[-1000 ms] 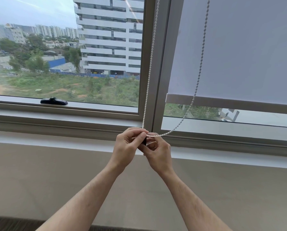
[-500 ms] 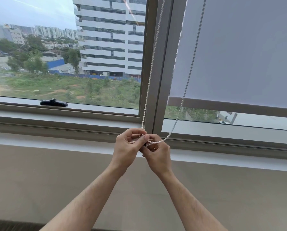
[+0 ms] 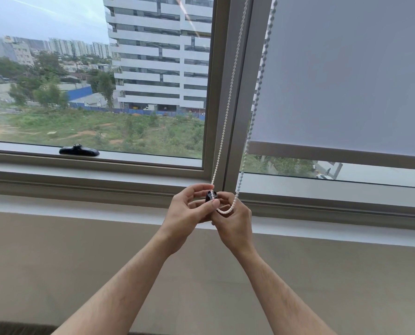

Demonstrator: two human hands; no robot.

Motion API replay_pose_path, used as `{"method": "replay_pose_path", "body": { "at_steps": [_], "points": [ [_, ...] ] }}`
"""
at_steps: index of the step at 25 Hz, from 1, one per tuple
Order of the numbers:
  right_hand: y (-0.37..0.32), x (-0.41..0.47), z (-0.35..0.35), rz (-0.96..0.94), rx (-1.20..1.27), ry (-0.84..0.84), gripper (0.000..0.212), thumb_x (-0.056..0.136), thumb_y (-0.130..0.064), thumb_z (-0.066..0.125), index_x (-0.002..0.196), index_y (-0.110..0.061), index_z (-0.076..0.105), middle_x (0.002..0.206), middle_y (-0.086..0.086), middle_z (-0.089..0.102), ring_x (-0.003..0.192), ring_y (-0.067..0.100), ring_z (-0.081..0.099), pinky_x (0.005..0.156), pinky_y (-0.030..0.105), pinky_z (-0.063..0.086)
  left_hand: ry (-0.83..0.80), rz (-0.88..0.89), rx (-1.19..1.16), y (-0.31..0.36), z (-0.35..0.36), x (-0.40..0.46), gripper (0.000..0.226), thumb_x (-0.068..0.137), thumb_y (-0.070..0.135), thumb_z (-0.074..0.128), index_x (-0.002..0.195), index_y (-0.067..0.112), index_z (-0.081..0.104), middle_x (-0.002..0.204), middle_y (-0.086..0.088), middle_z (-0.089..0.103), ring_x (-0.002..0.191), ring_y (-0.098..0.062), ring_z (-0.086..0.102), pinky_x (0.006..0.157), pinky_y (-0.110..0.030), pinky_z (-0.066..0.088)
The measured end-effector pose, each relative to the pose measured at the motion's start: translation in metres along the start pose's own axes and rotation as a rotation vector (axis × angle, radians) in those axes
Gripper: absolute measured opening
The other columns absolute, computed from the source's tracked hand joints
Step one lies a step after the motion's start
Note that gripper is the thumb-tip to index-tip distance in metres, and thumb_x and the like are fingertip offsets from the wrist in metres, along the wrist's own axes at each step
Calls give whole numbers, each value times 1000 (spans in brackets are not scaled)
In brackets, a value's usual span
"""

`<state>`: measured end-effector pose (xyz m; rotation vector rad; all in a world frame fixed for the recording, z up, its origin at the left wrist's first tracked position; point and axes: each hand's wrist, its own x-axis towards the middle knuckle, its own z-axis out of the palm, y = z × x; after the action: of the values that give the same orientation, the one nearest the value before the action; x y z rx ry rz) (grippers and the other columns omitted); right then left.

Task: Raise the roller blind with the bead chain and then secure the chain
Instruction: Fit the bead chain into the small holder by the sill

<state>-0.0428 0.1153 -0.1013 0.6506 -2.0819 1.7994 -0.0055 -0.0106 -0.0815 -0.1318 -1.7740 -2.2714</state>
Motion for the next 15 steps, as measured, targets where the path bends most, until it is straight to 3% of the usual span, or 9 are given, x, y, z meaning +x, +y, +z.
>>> {"method": "replay_pose_path", "body": {
  "at_steps": [5, 7, 10, 15],
  "points": [
    [4, 0, -2, -31, 14, -25, 32, 77, -27, 80, 89, -53, 66, 83, -19, 75, 70, 8, 70, 64, 29, 58, -26, -5, -3, -1, -4, 1, 37, 77, 4, 79, 111, 16, 69, 114, -17, 67, 100, -30, 72, 85, -39, 58],
    [6, 0, -2, -38, 32, -34, 32, 77, -27, 80, 90, -53, 66, 83, -18, 75, 71, 7, 70, 64, 27, 58, -18, -14, 0, -2, -4, 1, 37, 77, 3, 80, 110, 15, 69, 114, -17, 67, 101, -30, 72, 85, -39, 58],
    [10, -1, -3, -5, 90, -76, 29, 76, -32, 81, 96, -48, 67, 88, -11, 75, 77, 12, 72, 69, 33, 60, -18, -10, 30, -3, -4, 1, 37, 73, 8, 82, 108, 18, 70, 112, -14, 71, 102, -28, 71, 83, -36, 58],
    [27, -6, -8, 10, 105, -148, 40, 75, -23, 80, 108, -36, 63, 94, -11, 69, 76, 12, 67, 69, 23, 56, 34, -7, 59, -4, -7, 6, 38, 68, 15, 84, 104, 22, 72, 104, -10, 69, 91, -20, 71, 84, -38, 58]
  ]
}}
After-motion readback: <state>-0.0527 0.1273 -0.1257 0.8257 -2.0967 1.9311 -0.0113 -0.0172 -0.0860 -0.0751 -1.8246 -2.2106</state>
